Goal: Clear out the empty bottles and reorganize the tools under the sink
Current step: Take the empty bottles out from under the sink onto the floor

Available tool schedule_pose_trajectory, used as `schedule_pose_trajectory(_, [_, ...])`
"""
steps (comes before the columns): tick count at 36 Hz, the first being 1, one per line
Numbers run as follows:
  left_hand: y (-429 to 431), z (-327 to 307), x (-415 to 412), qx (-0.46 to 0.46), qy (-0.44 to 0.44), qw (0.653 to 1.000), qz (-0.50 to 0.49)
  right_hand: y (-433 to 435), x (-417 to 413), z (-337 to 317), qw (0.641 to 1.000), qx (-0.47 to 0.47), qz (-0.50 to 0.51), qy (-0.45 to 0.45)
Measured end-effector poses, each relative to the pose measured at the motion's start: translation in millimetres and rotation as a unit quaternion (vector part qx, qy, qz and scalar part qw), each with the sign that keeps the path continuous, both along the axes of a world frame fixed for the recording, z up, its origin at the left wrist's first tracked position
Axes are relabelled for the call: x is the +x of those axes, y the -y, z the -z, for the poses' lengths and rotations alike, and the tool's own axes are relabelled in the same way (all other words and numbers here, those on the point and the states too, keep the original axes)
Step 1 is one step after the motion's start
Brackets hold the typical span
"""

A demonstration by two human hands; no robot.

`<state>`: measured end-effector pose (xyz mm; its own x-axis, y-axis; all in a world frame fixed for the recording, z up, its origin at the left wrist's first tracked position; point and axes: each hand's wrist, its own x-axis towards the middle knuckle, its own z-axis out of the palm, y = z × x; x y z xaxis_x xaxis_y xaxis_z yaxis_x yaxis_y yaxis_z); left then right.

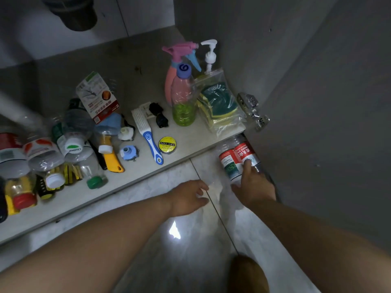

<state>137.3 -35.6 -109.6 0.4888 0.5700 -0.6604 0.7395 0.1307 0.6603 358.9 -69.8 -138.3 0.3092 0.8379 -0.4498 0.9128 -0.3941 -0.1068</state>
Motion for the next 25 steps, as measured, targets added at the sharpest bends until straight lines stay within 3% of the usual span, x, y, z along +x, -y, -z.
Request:
schedule_pose_trajectory(7, [-13, -2, -16, 0.029, 0.012, 0.999, -0.033, -9, 4, 2, 0.986, -0.035, -0.116, 0.119])
schedule_pose_trajectory(14, [-16, -11, -26, 0.063, 0.007, 0.998, -0.019, -8, -7, -9, 0.975, -0.050, -0.153, 0.154])
schedule_pose_trajectory(19, [-19, -32, -38, 0.128, 0.004, 0.992, 0.005, -17, -23, -25, 0.975, -0.041, -0.175, 0.128])
schedule_pose_trajectory(25, [-36, -64, -79, 0.255, -0.022, 0.966, 0.019, -39, -59, -51, 0.973, 0.047, -0.227, -0.017])
